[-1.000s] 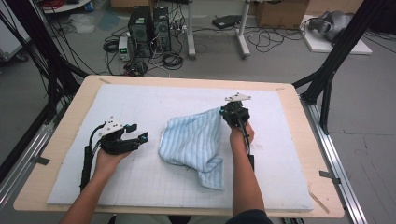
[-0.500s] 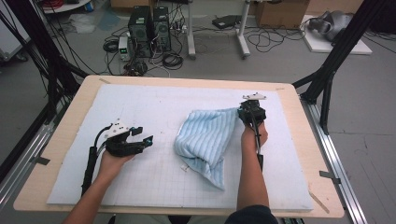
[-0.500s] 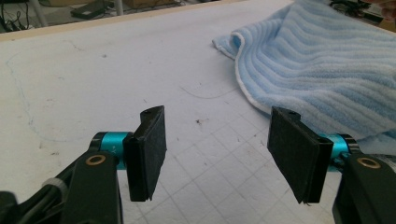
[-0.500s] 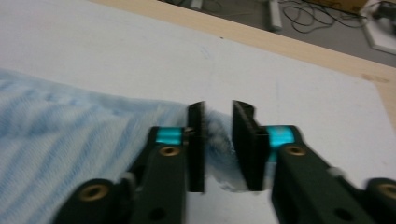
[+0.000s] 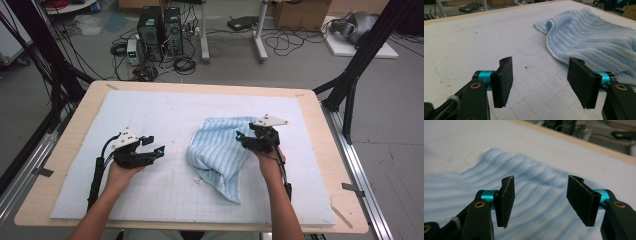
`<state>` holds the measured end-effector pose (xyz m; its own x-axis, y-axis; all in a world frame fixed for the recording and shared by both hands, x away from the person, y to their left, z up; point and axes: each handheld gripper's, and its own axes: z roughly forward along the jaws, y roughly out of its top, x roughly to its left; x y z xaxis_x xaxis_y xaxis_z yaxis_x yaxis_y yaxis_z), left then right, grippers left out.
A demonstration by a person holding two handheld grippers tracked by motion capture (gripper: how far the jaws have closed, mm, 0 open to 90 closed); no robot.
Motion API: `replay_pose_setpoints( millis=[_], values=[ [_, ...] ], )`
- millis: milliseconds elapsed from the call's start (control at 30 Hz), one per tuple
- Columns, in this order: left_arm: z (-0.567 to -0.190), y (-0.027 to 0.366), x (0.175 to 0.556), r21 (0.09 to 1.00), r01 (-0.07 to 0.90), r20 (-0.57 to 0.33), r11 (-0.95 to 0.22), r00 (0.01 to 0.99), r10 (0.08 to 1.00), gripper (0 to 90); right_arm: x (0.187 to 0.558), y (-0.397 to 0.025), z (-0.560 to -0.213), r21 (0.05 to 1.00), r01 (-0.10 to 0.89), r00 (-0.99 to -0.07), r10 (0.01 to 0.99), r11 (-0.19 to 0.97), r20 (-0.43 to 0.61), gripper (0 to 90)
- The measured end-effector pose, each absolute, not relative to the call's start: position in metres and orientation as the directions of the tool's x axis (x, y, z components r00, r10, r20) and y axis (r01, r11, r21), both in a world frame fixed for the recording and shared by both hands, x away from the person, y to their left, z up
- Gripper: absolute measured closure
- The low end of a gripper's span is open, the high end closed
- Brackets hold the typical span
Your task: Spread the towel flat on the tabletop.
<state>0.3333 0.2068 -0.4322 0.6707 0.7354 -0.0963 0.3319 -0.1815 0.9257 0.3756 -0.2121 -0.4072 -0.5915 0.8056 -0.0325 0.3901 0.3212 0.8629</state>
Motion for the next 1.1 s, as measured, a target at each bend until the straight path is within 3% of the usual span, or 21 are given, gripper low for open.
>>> replay_pose_setpoints(
  millis=[67,300,367,467,533,667,833,1033,1067,1100],
  values=[
    [-0.432,0.205,0.333,0.926,0.331,-0.097,-0.179,0.67,0.736,38.2,0.373,-0.197,-0.416,0.817,0.417,-0.674,0.739,0.397,-0.015,36.5],
    [-0.433,0.205,0.333,0.926,0.332,-0.097,-0.179,0.669,0.737,38.6,0.378,-0.168,-0.434,0.748,0.42,-0.756,0.655,0.515,-0.027,47.7],
    [-0.433,0.205,0.333,0.925,0.334,-0.096,-0.182,0.668,0.738,38.7,0.383,-0.164,-0.444,0.716,0.452,-0.76,0.65,0.532,-0.004,56.8],
    [-0.433,0.206,0.333,0.922,0.338,-0.093,-0.19,0.669,0.738,38.8,0.384,-0.164,-0.442,0.712,0.432,-0.765,0.643,0.554,-0.036,82.1],
    [-0.433,0.206,0.333,0.922,0.34,-0.096,-0.188,0.668,0.738,39.0,0.385,-0.164,-0.441,0.709,0.424,-0.745,0.663,0.564,-0.081,84.8],
    [-0.433,0.204,0.333,0.921,0.34,-0.097,-0.189,0.67,0.736,39.8,0.389,-0.17,-0.44,0.723,0.436,-0.702,0.705,0.537,-0.1,85.0],
    [-0.434,0.2,0.333,0.919,0.344,-0.1,-0.192,0.675,0.731,40.5,0.398,-0.187,-0.435,0.757,0.468,-0.555,0.818,0.457,-0.151,84.5],
    [-0.435,0.196,0.333,0.919,0.344,-0.103,-0.195,0.685,0.721,42.0,0.401,-0.198,-0.434,0.753,0.509,-0.43,0.881,0.417,-0.197,84.2],
    [-0.435,0.195,0.333,0.918,0.343,-0.103,-0.198,0.688,0.718,43.5,0.4,-0.201,-0.433,0.771,0.523,-0.396,0.904,0.364,-0.158,78.3],
    [-0.435,0.195,0.333,0.918,0.343,-0.104,-0.198,0.691,0.716,43.5,0.4,-0.201,-0.433,0.771,0.523,-0.396,0.904,0.364,-0.158,78.3]
  ],
)
